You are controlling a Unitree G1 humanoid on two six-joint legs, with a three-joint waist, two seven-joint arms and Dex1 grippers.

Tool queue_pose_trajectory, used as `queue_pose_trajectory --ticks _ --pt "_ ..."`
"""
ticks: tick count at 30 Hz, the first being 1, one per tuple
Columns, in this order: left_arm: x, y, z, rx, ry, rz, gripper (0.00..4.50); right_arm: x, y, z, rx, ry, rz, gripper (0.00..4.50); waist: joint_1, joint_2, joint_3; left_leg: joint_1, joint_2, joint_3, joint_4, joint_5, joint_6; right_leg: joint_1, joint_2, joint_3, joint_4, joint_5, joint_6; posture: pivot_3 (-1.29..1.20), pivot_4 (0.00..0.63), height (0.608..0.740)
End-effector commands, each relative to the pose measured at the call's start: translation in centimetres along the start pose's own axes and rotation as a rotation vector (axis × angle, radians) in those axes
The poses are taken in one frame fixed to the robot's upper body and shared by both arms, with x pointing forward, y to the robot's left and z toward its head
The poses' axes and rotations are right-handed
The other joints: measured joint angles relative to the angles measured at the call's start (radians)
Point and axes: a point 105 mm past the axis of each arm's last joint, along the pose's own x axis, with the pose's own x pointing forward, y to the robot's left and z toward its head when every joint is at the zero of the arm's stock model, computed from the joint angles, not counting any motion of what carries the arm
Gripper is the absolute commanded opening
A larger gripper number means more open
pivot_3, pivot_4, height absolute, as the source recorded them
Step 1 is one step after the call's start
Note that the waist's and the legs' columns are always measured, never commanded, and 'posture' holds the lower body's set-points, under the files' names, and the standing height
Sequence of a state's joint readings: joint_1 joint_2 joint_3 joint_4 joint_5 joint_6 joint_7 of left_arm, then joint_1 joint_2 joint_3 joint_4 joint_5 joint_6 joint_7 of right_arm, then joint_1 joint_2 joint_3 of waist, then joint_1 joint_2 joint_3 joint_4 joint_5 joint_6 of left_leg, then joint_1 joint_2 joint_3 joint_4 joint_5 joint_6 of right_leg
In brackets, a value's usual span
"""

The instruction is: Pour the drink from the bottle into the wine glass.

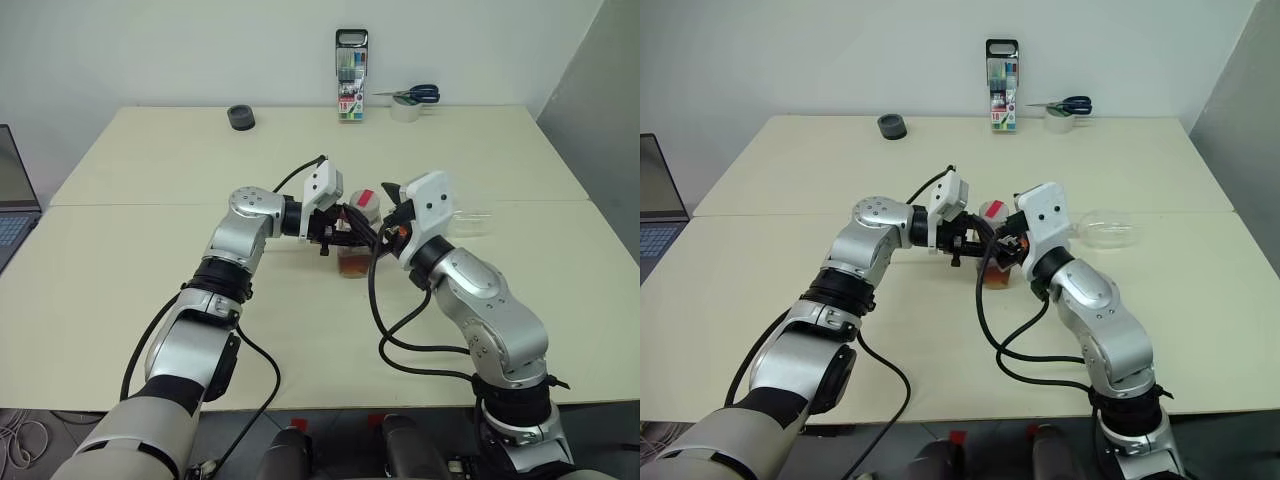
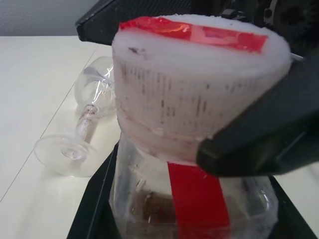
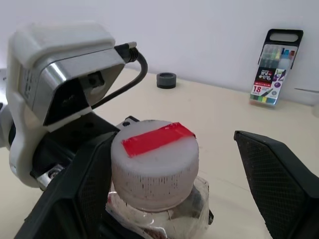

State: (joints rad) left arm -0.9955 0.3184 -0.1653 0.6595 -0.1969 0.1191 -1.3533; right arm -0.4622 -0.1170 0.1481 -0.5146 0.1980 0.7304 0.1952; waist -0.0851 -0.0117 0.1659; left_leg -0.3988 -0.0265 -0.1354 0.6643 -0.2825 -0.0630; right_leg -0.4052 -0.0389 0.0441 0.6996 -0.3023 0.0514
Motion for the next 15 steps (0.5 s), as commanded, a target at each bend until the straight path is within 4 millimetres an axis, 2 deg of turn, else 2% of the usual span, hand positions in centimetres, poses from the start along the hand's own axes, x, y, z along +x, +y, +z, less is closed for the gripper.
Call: queue_pose_trajectory --ticks 1,8,11,14,15 --pt "-0.3 0.4 2.4 0.078 -0.041 0.009 1.76 0.0 -0.9 1.8 -0.026 -0.068 -0.072 3.63 0.000 0.000 0.000 0.000 0.000 0.000 0.000 0.000 0.000 0.000 0.000 0.000 0.000 0.000 0.000 0.00 0.150 0.740" --pt "-0.3 0.4 2.3 0.075 -0.040 0.010 1.76 0.2 0.1 1.9 -0.047 -0.078 -0.074 3.63 -0.001 0.000 0.000 0.000 0.000 0.000 0.000 0.000 0.000 0.000 0.000 0.000 0.000 0.000 0.000 0.00 0.150 0.740" --pt "-0.3 0.3 2.2 0.073 -0.040 0.010 1.76 0.3 0.1 1.8 -0.060 -0.080 -0.088 2.92 -0.001 0.000 0.000 0.000 0.000 0.000 0.000 0.000 0.000 0.000 0.000 0.000 0.000 0.000 0.000 0.00 0.150 0.740" --pt "-0.3 0.3 2.2 0.071 -0.039 0.010 1.76 0.3 0.2 1.7 -0.071 -0.080 -0.096 1.96 -0.001 0.000 0.000 0.000 0.000 0.000 0.000 0.000 0.000 0.000 0.000 0.000 0.000 0.000 0.000 0.00 0.150 0.740" --pt "-0.3 0.3 2.2 0.071 -0.039 0.010 1.75 0.3 0.2 1.7 -0.077 -0.081 -0.097 1.92 -0.001 0.000 0.000 0.000 0.000 0.000 0.000 0.000 0.000 0.000 0.000 0.000 0.000 0.000 0.000 0.00 0.150 0.740"
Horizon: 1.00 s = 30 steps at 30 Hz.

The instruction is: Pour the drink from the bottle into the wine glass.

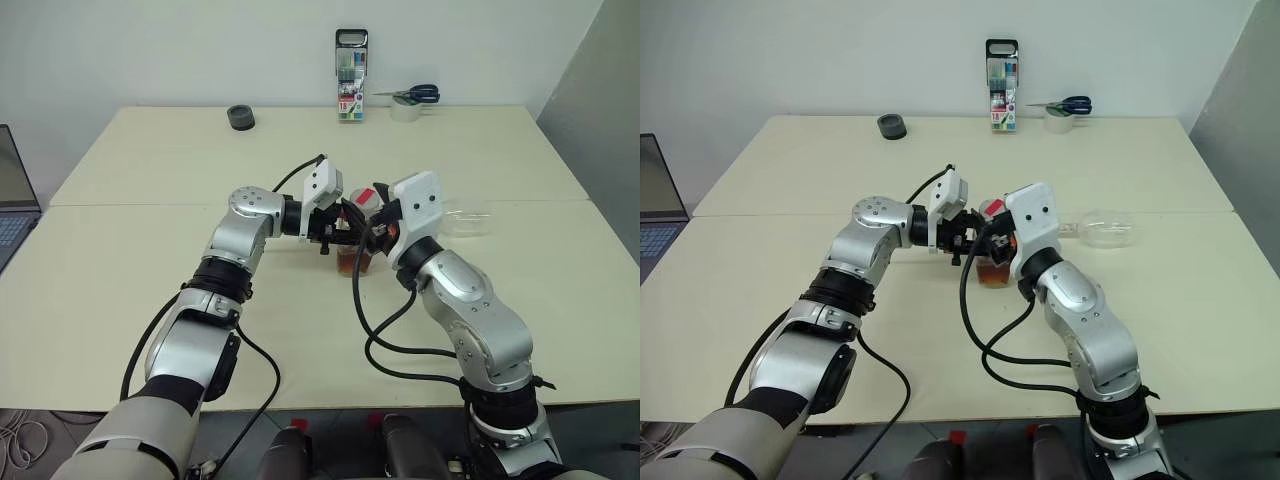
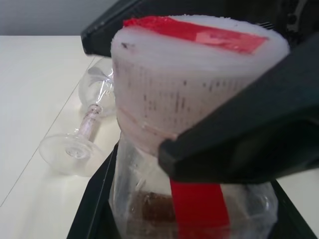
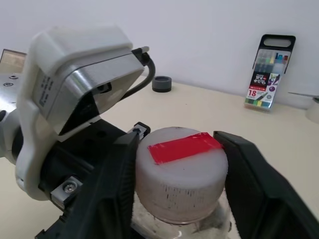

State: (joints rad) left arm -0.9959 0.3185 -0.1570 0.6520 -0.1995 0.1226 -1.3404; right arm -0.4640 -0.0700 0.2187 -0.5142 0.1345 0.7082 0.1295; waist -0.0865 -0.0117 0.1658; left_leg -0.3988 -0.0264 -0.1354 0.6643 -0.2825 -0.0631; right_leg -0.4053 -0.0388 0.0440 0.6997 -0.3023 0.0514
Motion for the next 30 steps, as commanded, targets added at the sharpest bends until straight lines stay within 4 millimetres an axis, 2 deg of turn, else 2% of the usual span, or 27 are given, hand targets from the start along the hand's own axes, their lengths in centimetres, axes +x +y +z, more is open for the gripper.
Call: queue_pose_trajectory --ticks 1,4,6,10,12,14,20,27,28,30 --pt "-0.2 0.1 1.9 0.066 -0.031 -0.007 1.74 -0.2 -1.2 1.4 -0.063 -0.059 -0.069 1.92 0.000 0.000 0.000 0.000 0.000 0.000 0.000 0.000 0.000 0.000 0.000 0.000 0.000 0.000 0.000 0.00 0.150 0.740" --pt "-0.2 0.0 1.9 0.064 -0.031 -0.007 1.74 -0.2 -1.2 1.4 -0.073 -0.063 -0.057 1.92 0.000 0.000 0.000 0.000 0.000 0.000 0.000 0.000 0.000 0.000 0.000 0.000 0.000 0.000 0.000 0.00 0.150 0.740" --pt "-0.2 0.0 1.9 0.064 -0.030 -0.009 1.74 -0.1 -0.6 1.8 -0.086 -0.080 0.042 1.92 0.000 0.000 0.000 0.000 0.000 0.000 0.000 0.000 0.000 0.000 0.000 0.000 0.000 0.000 0.000 0.00 0.150 0.740" --pt "-0.2 -0.2 1.9 0.064 -0.022 -0.032 1.74 -0.3 -0.2 2.4 -0.128 -0.070 0.403 1.92 0.000 0.000 0.000 0.000 -0.001 0.001 0.001 0.000 0.000 0.001 0.000 0.000 0.000 0.000 0.000 0.00 0.150 0.740" --pt "-0.3 -0.4 1.8 0.072 -0.011 -0.051 1.74 -0.7 -0.1 1.9 -0.137 0.008 0.622 1.92 0.000 0.000 0.000 0.000 -0.001 0.002 0.001 0.000 0.001 0.001 0.000 -0.001 -0.001 0.000 0.000 0.00 0.150 0.740" --pt "-0.3 -0.5 1.8 0.085 -0.001 -0.068 1.74 -0.7 -0.5 1.7 -0.081 0.093 0.757 1.92 -0.001 0.000 0.000 0.000 -0.001 0.003 0.000 0.000 0.001 0.001 0.000 -0.001 -0.001 0.000 0.000 0.00 0.150 0.740" --pt "-0.3 -0.2 2.2 0.090 -0.013 -0.050 1.74 0.1 -1.0 1.6 -0.047 0.136 0.767 1.92 -0.003 0.000 0.000 0.000 0.001 0.003 -0.001 0.000 0.000 0.001 0.001 -0.002 0.000 0.000 0.000 0.00 0.150 0.740" --pt "-0.7 -0.2 2.0 0.086 -0.011 -0.038 1.74 -0.1 -1.6 2.8 -0.047 0.066 0.667 4.30 -0.001 0.000 0.000 0.000 0.001 0.000 0.000 0.000 0.000 0.001 -0.001 -0.001 -0.001 0.000 0.000 0.00 0.150 0.740" --pt "-0.7 -0.2 2.0 0.085 -0.011 -0.037 1.74 -0.2 -1.6 3.0 -0.047 0.060 0.661 4.50 0.000 0.000 0.000 0.000 0.001 0.000 0.000 0.000 0.000 0.001 -0.001 -0.001 -0.001 0.000 0.000 0.00 0.150 0.740" --pt "-0.7 -0.2 2.0 0.085 -0.011 -0.035 1.74 -0.3 -1.7 3.3 -0.050 0.050 0.641 4.50 0.000 0.000 0.000 0.000 0.001 0.000 0.000 0.000 0.000 0.001 -0.001 -0.001 -0.001 0.000 0.000 0.00 0.150 0.740"
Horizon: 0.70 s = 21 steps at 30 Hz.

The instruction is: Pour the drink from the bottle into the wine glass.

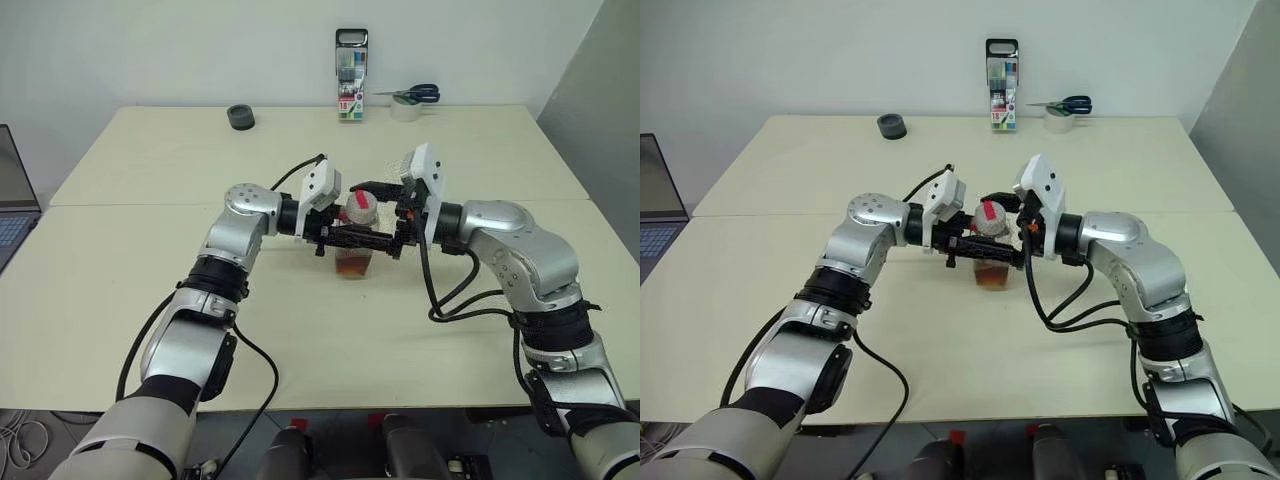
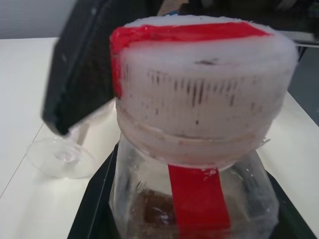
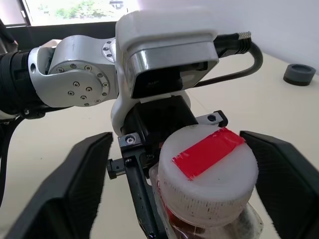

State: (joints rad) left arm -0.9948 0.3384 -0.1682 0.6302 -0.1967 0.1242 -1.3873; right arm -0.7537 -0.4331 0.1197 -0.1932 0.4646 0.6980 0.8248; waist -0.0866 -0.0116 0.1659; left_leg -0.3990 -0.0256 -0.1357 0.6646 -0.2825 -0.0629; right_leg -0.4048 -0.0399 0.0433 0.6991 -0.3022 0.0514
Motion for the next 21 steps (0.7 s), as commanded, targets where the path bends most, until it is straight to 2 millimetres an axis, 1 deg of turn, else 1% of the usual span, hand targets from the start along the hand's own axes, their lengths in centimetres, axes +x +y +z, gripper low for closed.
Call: queue_pose_trajectory --ticks 1,5,10,21 --pt "-0.35 0.34 1.82 0.064 -0.031 0.012 1.74 -0.84 0.16 1.94 -0.043 -0.058 -0.032 4.50 0.000 0.000 0.000 0.000 0.000 0.000 0.000 0.000 0.000 0.000 0.000 0.000 0.000 0.000 0.000 0.00 0.150 0.740" --pt "-0.32 0.33 1.74 0.062 -0.033 0.012 1.74 -1.23 0.11 1.70 -0.085 -0.038 -0.086 4.50 0.001 0.000 0.000 0.000 -0.001 0.000 0.000 0.000 0.000 0.000 0.000 0.000 0.000 0.000 0.000 0.00 0.150 0.740" --pt "-0.21 0.32 1.73 0.061 -0.036 0.011 1.74 -1.15 -0.04 1.15 -0.125 -0.024 -0.143 4.50 0.001 0.000 0.000 0.000 -0.001 0.001 0.000 0.000 0.000 0.000 0.000 0.000 0.000 0.000 0.000 0.00 0.150 0.740" --pt "-0.17 0.17 1.65 0.057 -0.037 0.005 1.74 -1.66 -0.74 0.99 -0.088 -0.047 -0.221 4.50 0.001 0.000 0.000 0.000 -0.001 0.001 0.000 0.000 0.000 0.000 0.000 0.000 0.000 0.000 0.000 0.00 0.150 0.740"
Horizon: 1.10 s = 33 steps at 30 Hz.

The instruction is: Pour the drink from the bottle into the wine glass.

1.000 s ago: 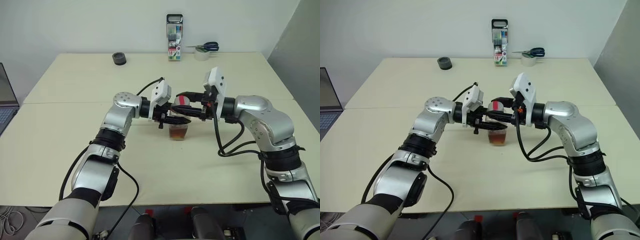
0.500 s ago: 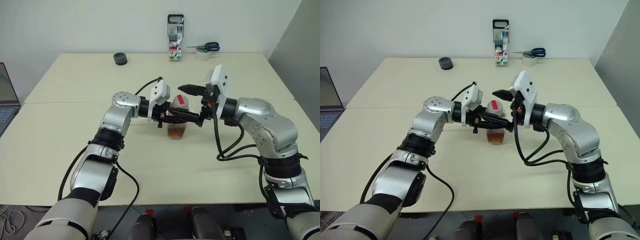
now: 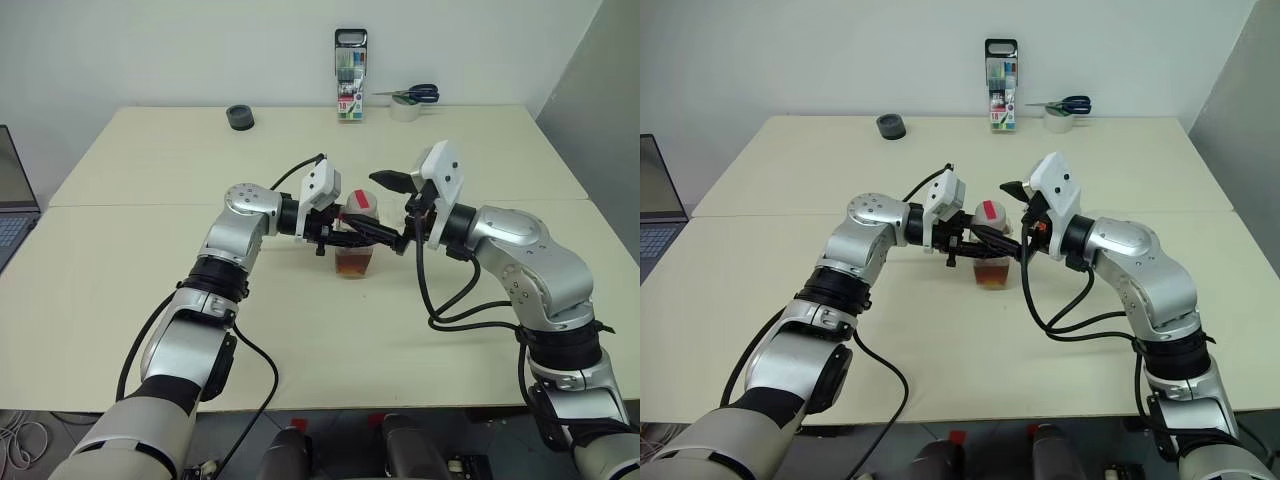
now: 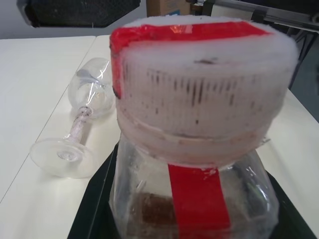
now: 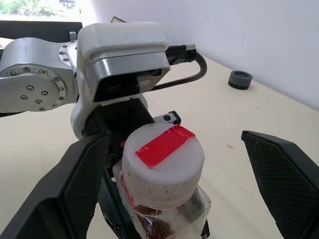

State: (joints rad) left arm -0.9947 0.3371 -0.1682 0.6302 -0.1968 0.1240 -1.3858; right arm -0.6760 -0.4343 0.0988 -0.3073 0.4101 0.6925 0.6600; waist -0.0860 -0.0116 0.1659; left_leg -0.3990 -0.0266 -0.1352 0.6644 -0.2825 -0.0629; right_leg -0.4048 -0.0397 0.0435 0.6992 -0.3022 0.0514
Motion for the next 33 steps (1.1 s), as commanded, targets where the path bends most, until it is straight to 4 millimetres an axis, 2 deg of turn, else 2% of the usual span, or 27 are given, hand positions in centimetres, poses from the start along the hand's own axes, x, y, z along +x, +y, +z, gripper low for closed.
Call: queue_pose_trajectory --ticks 1,15,33 --pt "-0.2 0.2 1.6 0.057 -0.036 0.004 1.74 -0.6 -0.3 1.1 -0.021 -0.044 -0.040 4.50 0.000 0.000 0.000 0.000 0.000 0.000 0.000 0.000 0.000 0.000 0.000 0.000 0.000 0.000 0.000 0.00 0.150 0.740" --pt "-0.1 0.0 1.5 0.051 -0.035 -0.002 1.74 -2.1 -0.8 1.0 0.018 -0.048 -0.100 4.50 0.000 0.000 0.000 0.000 0.000 0.000 0.000 0.000 0.000 0.000 0.000 0.000 0.000 0.000 0.000 0.00 0.150 0.740" --pt "-0.1 -0.1 1.5 0.046 -0.037 -0.002 1.74 -2.9 -0.7 0.7 0.023 -0.024 -0.114 4.50 0.000 0.000 0.000 0.000 0.000 0.000 0.000 0.000 0.000 0.000 0.000 0.000 0.000 0.000 0.000 0.00 0.150 0.740"
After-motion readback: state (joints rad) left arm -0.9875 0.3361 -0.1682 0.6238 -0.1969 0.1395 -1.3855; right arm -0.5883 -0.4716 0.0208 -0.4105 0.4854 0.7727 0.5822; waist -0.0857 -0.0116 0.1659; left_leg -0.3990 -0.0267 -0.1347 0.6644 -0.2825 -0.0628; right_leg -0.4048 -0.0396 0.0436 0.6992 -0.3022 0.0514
